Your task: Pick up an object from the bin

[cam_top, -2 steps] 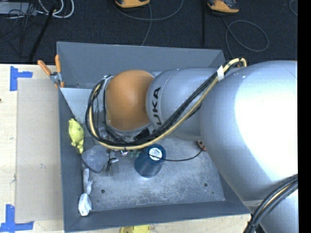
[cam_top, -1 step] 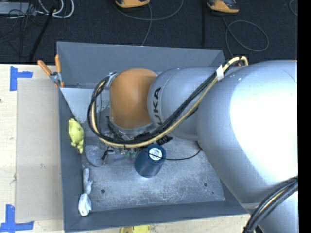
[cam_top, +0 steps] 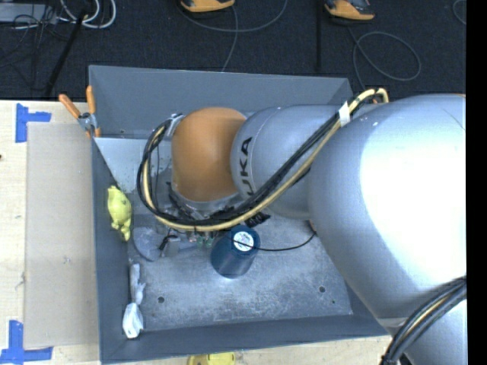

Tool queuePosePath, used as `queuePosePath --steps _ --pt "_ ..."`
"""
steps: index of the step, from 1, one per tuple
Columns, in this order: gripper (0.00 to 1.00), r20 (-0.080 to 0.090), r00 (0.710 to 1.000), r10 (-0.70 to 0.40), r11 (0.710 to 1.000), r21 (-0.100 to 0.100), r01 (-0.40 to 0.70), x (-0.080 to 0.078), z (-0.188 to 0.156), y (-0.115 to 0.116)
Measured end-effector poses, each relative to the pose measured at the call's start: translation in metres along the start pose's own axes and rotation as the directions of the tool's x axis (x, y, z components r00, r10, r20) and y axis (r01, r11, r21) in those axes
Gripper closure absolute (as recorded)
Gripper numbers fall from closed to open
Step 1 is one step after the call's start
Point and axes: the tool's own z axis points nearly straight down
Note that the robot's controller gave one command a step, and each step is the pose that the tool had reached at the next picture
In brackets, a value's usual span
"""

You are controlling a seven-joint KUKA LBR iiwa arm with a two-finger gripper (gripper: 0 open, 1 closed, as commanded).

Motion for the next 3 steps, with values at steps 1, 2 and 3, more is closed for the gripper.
queuePosePath --steps 1,2,3 --pt "1.0 -0.005 1.0 0.0 1.0 0.002 0.0 0.001 -0.004 0.0" --pt "1.0 -0.006 1.0 0.001 1.0 0.002 -0.001 0.001 -0.01 0.0" --pt "1.0 -0.005 1.0 0.001 1.0 0.002 -0.001 0.0 -0.015 -0.001"
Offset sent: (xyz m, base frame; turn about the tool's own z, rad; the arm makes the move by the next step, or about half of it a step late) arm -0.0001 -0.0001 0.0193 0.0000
